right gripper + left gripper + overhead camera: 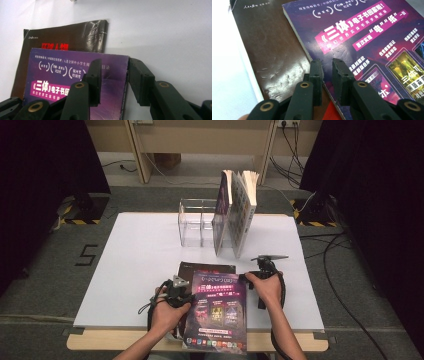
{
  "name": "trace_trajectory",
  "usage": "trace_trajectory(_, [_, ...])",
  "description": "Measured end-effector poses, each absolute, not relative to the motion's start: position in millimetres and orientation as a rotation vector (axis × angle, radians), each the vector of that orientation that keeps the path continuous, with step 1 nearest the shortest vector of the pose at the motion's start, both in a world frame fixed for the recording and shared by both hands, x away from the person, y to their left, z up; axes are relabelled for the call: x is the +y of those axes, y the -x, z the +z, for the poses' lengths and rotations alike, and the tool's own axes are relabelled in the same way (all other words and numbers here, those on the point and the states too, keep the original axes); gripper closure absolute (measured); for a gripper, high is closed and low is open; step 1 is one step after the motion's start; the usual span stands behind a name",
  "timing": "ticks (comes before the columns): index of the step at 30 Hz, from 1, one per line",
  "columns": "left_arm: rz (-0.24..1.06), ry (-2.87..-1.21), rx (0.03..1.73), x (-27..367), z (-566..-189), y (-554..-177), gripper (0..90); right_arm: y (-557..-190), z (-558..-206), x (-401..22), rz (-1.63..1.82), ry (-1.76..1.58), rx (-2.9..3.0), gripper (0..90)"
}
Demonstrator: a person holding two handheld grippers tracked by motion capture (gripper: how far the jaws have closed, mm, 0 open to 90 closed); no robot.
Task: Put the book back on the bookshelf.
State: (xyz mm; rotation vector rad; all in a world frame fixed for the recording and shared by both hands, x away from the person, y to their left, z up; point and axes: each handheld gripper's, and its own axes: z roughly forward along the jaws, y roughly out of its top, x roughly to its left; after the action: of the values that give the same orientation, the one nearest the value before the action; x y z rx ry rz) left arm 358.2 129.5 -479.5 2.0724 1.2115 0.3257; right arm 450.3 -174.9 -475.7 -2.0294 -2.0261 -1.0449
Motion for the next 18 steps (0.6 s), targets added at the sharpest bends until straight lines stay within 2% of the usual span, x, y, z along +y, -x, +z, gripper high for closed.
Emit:
trace_trajectory(3, [0.332, -2.075, 1.207, 129.4, -479.6, -358.0, 77.8, -452.4, -477.4, -175.8, -1.076, 2.014, -1.998, 60.6])
trace_trajectory(7, [0.331, -2.068, 1.214, 129.5, -479.9, -357.7, 77.8, -453.1, -478.2, -173.7, -1.085, 2.037, -1.993, 64.2])
trace_trajectory(18, [0.327, -2.064, 1.219, 129.9, -480.0, -357.6, 77.9, -452.4, -477.9, -172.8, -1.058, 2.006, -1.983, 64.5])
